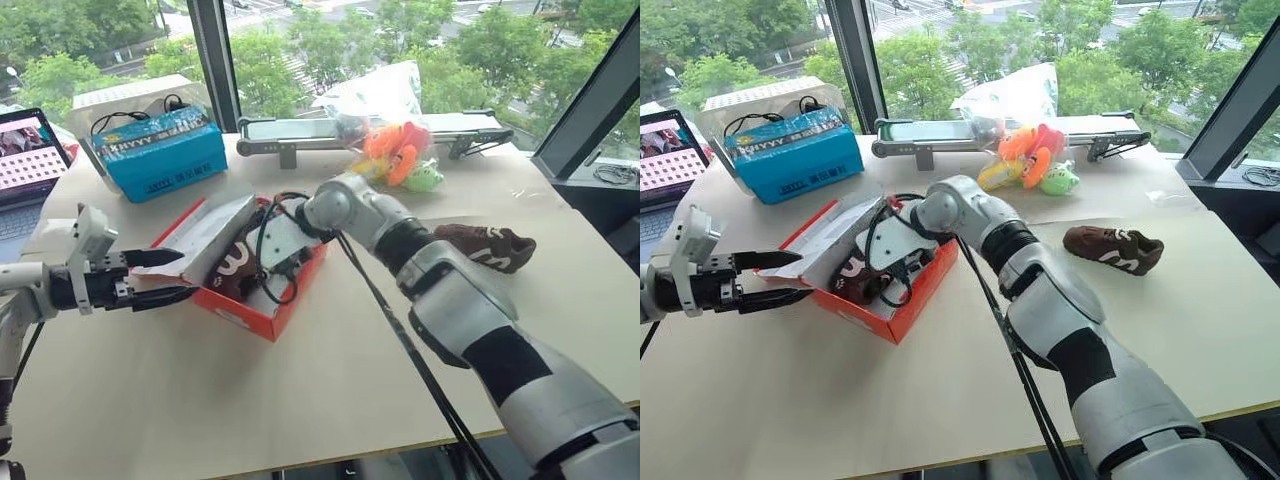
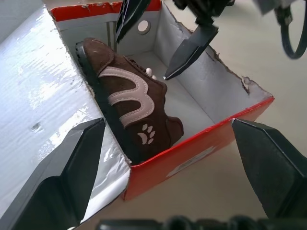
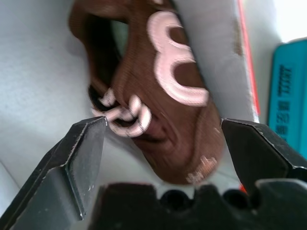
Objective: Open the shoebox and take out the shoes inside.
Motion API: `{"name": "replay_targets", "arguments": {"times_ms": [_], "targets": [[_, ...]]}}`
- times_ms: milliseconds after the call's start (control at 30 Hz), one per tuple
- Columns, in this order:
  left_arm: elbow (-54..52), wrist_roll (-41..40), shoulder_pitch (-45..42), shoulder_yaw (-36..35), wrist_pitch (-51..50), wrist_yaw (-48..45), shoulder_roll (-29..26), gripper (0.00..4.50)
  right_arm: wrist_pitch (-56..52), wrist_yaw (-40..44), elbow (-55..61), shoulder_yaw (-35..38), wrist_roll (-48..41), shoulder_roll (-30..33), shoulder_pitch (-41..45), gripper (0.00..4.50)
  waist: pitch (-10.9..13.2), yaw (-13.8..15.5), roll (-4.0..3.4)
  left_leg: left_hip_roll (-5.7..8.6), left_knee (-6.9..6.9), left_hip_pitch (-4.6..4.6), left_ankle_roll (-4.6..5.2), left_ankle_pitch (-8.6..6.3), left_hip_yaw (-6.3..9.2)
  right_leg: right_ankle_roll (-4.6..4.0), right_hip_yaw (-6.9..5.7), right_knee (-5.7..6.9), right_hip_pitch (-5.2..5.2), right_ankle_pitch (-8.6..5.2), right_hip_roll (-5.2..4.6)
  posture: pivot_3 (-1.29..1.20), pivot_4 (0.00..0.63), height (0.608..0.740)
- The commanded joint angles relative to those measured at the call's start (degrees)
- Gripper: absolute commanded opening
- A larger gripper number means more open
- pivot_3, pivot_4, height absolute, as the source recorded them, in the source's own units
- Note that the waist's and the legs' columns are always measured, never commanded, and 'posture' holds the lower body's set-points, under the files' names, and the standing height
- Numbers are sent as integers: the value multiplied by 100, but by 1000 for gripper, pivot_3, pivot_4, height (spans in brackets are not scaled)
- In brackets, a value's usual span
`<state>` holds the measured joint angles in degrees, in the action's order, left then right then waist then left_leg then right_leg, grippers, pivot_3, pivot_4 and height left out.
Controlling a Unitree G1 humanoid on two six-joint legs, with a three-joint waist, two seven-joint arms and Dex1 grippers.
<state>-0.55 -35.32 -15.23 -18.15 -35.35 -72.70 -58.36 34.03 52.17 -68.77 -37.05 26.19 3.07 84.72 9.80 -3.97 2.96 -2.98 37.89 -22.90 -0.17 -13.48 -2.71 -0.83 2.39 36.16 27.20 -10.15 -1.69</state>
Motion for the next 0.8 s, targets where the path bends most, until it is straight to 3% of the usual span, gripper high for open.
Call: {"name": "replay_targets", "arguments": {"times_ms": [33,300,667,800], "targets": [[-269,-135,21,-194,-71,72,-61,4500,202,-321,-165,-33,284,-155,382,4472,0,0,0,0,0,3,0,0,1,0,0,-1,0,0,0,0,150,740],[-455,-244,-4,-120,-178,211,30,4500,11,-934,-538,-301,915,-747,442,4472,0,-16,0,-2,0,18,-1,1,3,-6,2,5,0,-4,8,0,150,740],[-554,-288,-43,-75,-182,344,129,4500,-94,-900,-727,-328,1124,-986,-57,4472,-4,-17,6,-2,0,23,-2,1,2,-7,5,8,-3,-4,7,0,150,740],[-540,-274,-73,-51,-160,376,154,4500,-136,-850,-742,-241,1103,-939,-143,3471,-4,-17,6,-2,0,47,-2,1,1,-9,8,20,-18,-5,8,0,150,740]]}}
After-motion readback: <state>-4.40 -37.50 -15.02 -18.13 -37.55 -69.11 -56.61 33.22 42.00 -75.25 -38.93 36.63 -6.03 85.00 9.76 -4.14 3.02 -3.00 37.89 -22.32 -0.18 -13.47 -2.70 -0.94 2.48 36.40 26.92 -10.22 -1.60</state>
